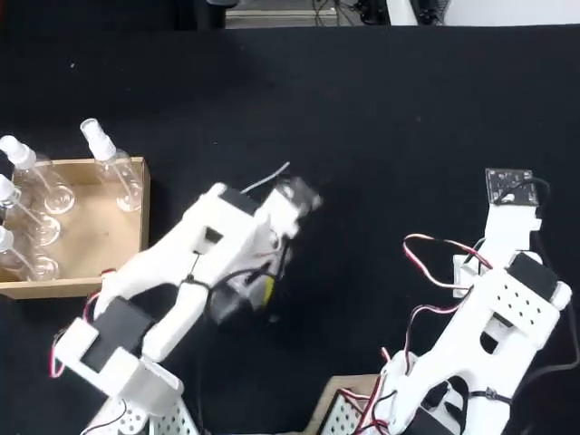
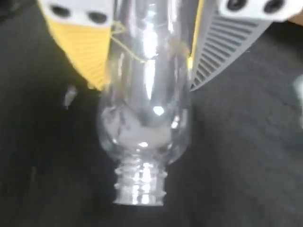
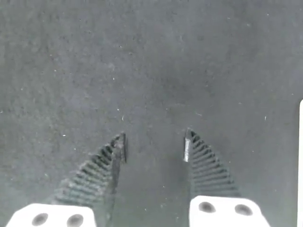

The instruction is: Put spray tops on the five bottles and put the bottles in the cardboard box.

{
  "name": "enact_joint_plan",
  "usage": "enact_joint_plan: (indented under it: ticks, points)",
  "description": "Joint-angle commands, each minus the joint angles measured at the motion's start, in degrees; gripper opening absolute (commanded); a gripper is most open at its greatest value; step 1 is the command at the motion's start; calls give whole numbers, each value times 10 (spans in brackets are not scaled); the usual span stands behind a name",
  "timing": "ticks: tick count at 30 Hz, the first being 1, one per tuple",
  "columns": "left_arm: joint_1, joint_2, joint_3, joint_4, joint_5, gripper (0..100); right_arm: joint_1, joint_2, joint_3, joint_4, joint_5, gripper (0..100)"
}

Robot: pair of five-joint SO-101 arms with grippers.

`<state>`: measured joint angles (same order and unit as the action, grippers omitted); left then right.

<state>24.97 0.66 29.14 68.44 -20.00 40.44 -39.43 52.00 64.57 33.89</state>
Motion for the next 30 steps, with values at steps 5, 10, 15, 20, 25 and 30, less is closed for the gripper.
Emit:
enact_joint_plan:
  ticks: [5, 10, 15, 20, 25, 30]
  points:
    - [-5, -56, 3, -11, -17, 323, -8, -21, -14, -11, -4, 170]
    - [-4, -51, -41, -13, 4, 322, -6, -21, -13, -11, -3, 170]
    - [0, -12, -67, -11, 7, 318, -10, -21, -13, -11, -4, 170]
    - [5, 62, -140, 37, 40, 318, -10, -21, -13, -11, -5, 170]
    - [14, 108, -220, 91, 43, 317, -10, -21, -13, -11, -5, 170]
    - [7, 144, -237, 130, 43, 317, -6, -21, -13, -11, -4, 170]
